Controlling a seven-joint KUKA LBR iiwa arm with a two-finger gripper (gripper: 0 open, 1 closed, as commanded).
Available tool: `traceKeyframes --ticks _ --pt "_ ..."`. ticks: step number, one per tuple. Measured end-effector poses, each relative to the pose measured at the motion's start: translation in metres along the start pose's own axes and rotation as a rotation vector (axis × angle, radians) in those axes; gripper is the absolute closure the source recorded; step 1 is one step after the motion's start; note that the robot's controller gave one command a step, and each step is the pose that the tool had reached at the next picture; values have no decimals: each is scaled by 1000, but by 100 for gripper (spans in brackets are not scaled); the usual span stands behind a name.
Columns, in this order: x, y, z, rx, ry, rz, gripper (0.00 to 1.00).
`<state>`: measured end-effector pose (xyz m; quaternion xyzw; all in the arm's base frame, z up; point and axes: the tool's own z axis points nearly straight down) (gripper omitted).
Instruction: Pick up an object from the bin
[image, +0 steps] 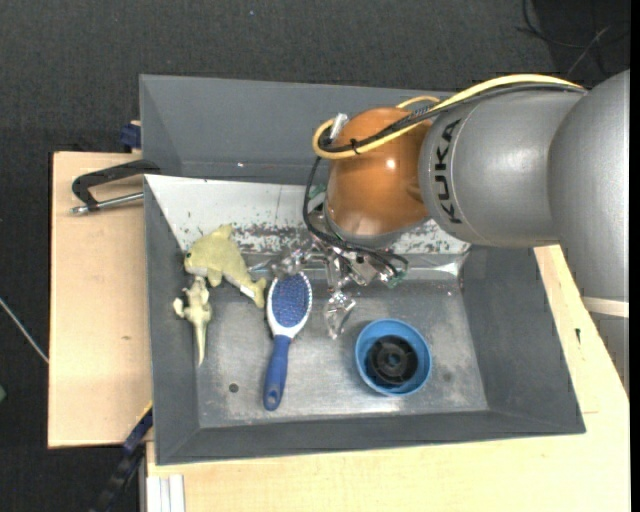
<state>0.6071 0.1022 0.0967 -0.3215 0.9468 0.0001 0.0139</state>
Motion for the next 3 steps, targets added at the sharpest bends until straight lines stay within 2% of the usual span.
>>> traceKeyframes --ticks 1,2,3 --pt "-13 9 13 5 -16 -68 0" --pt "-18 11 8 6 -31 -69 100" --pt "-11 7 3 2 -23 -71 100"
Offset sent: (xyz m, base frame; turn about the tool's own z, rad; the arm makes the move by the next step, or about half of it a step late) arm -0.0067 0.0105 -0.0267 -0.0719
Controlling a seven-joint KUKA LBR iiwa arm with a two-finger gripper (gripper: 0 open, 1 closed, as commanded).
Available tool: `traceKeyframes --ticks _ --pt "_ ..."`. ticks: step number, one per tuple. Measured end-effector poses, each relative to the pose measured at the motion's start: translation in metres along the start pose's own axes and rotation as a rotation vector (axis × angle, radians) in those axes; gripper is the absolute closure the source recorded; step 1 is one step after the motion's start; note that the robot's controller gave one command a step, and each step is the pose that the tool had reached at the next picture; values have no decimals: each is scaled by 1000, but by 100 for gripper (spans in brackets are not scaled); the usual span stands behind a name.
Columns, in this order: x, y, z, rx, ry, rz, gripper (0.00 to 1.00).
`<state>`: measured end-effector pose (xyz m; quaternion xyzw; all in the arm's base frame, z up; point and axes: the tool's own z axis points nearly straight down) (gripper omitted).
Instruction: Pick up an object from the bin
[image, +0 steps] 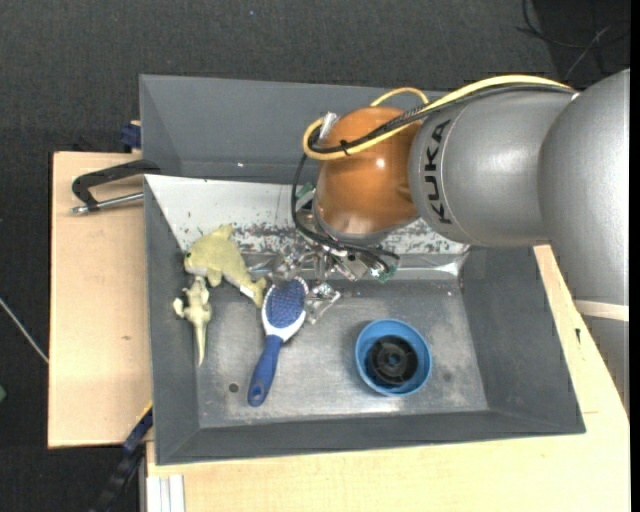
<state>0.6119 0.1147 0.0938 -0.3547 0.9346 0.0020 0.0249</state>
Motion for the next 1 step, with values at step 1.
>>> traceKeyframes --ticks 1 --pt "-5 -1 -29 -10 36 0 100"
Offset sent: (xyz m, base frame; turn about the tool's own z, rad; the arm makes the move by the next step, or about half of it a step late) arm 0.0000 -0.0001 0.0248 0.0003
